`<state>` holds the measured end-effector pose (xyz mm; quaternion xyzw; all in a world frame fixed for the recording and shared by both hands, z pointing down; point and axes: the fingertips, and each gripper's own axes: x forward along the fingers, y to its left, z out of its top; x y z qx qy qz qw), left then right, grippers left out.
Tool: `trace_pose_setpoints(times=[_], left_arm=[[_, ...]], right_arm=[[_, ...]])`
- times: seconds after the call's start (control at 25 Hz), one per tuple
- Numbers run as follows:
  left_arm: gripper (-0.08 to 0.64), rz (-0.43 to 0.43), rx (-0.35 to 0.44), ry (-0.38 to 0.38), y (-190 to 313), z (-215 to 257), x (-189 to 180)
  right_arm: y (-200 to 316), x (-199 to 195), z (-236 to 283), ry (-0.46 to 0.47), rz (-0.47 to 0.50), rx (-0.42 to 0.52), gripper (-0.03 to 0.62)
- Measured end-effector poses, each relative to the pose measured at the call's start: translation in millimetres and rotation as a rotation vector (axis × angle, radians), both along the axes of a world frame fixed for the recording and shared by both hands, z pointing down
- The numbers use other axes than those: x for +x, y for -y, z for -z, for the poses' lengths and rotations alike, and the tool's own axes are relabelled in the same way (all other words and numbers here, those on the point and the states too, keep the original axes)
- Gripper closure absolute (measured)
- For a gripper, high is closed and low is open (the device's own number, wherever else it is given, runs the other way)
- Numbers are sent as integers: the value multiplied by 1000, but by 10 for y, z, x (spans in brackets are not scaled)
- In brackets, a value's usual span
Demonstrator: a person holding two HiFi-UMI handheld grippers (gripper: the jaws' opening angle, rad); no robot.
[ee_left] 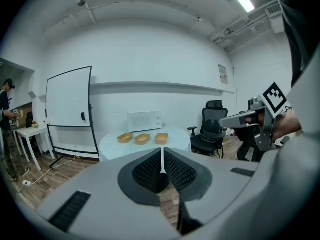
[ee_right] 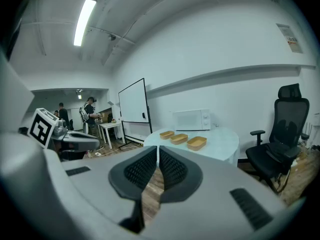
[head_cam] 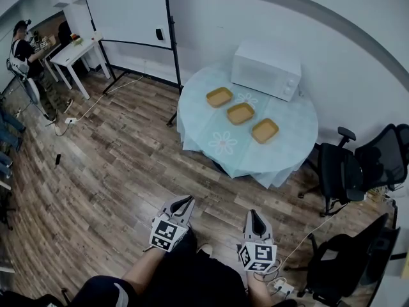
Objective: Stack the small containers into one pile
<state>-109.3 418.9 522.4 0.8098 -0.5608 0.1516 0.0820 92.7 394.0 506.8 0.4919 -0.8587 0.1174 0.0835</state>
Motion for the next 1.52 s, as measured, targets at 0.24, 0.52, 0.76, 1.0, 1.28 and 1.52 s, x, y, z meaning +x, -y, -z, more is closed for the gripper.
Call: trace_pose_setpoints(times=[0.24, 0.52, 0.76, 1.0, 1.28, 1.52], left_arm=[[534, -15, 11, -11, 163, -3, 88], [534, -45, 4, -20, 450, -14, 186], [534, -86, 14, -40, 880, -38, 290], [534, -112, 3, -54, 1446, -69, 265], [534, -127, -6, -70, 2287, -86, 85], [534, -170, -24, -73, 3021, -91, -79]], right_arm=[[45, 102, -79, 18, -15, -31, 566], [219, 169, -77, 22, -40, -30, 566], [529, 152, -117, 9, -52, -42, 566], [1030, 33, -169, 0, -56, -48, 566], [1818, -235, -137, -17, -53, -60, 566], [2588, -483, -36, -30, -69, -58, 566]])
